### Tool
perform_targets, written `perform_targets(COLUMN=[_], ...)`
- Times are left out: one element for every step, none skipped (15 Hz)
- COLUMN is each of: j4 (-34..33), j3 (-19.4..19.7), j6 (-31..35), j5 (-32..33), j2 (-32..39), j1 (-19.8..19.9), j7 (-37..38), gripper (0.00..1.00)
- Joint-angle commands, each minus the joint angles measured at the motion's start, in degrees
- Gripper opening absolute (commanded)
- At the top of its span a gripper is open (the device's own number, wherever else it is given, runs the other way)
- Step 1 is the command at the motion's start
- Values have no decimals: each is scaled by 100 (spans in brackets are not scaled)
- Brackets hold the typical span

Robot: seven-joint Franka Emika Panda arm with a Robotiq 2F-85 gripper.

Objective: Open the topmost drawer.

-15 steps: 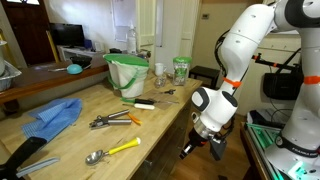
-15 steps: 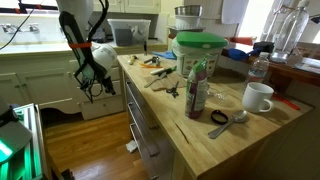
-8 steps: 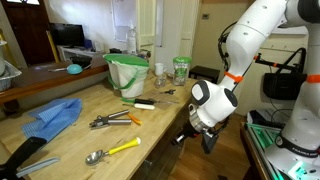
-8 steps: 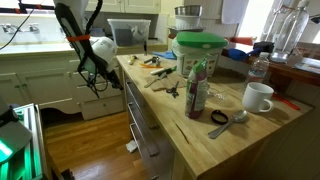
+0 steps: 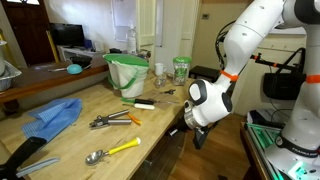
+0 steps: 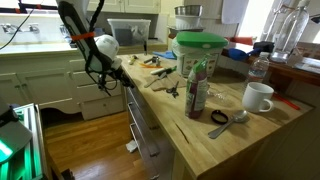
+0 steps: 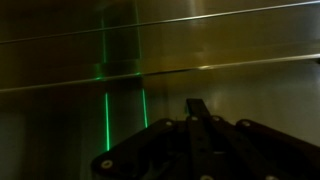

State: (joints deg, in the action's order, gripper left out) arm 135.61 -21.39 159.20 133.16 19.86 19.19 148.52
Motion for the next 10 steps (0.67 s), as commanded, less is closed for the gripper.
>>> perform_targets(j4=[-244, -271, -298, -328, -348, -361, -382, -381, -383, -371], j3=[53, 81, 116, 147, 184, 212, 222, 200, 181, 185], j6=[-118, -119, -95, -82, -64, -6, 202, 316, 529, 672], j5=[348, 402, 420, 445, 454, 420, 272, 246, 161, 66], j2=[404, 470, 544, 622, 685, 738, 771, 739, 721, 712], j1=[56, 68, 87, 108, 128, 147, 174, 196, 220, 229], j7=[43, 46, 38, 37, 30, 17, -15, -4, -9, -39], gripper=[0, 0, 0, 0, 0, 0, 0, 0, 0, 0])
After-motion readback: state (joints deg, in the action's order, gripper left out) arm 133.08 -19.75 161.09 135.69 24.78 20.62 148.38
